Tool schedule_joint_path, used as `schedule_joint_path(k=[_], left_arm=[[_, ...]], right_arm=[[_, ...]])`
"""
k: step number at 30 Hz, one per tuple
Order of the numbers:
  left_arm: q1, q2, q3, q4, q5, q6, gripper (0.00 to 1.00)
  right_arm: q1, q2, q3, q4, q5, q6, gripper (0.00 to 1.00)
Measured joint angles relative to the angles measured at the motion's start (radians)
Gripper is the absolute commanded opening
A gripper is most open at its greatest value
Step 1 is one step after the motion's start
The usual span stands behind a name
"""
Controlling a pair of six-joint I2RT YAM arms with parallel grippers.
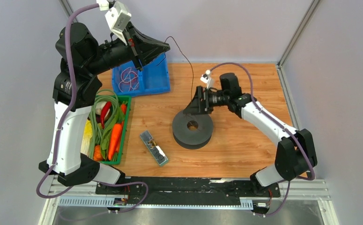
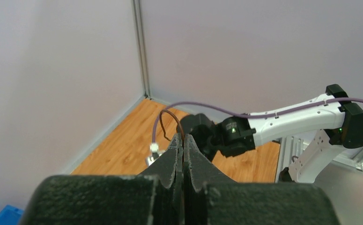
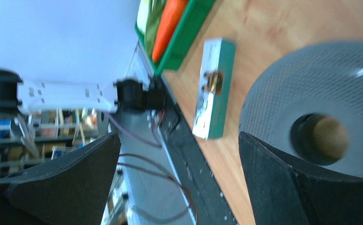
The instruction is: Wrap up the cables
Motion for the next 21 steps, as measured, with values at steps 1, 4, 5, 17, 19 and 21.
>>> schedule_joint_path(k=[1, 4, 5, 17, 19, 21], left_arm=[[-0.004, 0.0, 0.0, 0.006, 0.0, -0.001, 0.0], [-0.016, 0.0, 0.001, 0.016, 0.001, -0.004, 0.0], [-0.017, 0.0, 0.001, 0.018, 0.0, -0.004, 0.0], [-0.021, 0.0, 0.0, 0.022, -0.023, 0.005, 0.0], [-0.021, -0.001, -0.003, 0.023, -0.023, 0.005, 0.0], [-0.021, -0.005, -0.012, 0.025, -0.023, 0.007, 0.0]], right_arm=[[0.019, -0.002, -0.025, -0.006, -0.012, -0.007, 1.0], [0.089, -0.003, -0.115, -0.047, -0.056, -0.042, 1.0], [0.103, -0.003, -0.135, -0.054, -0.067, -0.049, 1.0], [0.1, -0.005, -0.197, -0.079, -0.145, -0.08, 0.96], [0.095, -0.005, -0.198, -0.071, -0.159, -0.071, 0.96], [0.087, -0.007, -0.199, -0.052, -0.175, -0.051, 0.95]])
